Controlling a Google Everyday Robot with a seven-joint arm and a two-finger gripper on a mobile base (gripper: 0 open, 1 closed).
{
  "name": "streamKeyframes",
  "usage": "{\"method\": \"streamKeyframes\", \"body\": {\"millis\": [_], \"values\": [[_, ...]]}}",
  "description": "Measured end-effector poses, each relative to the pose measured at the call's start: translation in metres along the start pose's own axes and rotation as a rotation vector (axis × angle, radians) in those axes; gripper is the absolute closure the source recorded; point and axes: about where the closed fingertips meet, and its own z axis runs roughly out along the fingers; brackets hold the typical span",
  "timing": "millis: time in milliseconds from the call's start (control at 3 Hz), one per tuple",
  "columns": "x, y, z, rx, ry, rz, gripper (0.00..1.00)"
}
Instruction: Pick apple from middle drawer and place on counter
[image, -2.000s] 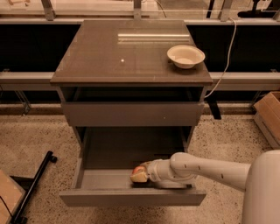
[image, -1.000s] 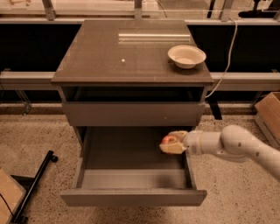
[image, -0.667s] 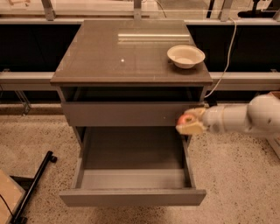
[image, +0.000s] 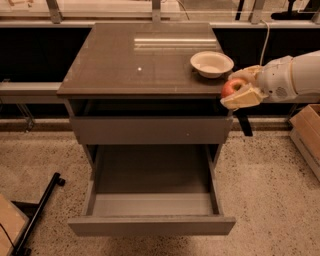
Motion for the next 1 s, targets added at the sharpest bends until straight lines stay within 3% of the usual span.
{"method": "streamKeyframes", "body": {"millis": [333,667,1000], "values": [[0.0,0.0,0.0,0.0,0.0,0.0,1.0],[-0.011,-0.008,0.014,0.043,-0.031,-0.002,1.0],[-0.042,-0.023,0.033,0.09,-0.067,-0.06,1.0]]}}
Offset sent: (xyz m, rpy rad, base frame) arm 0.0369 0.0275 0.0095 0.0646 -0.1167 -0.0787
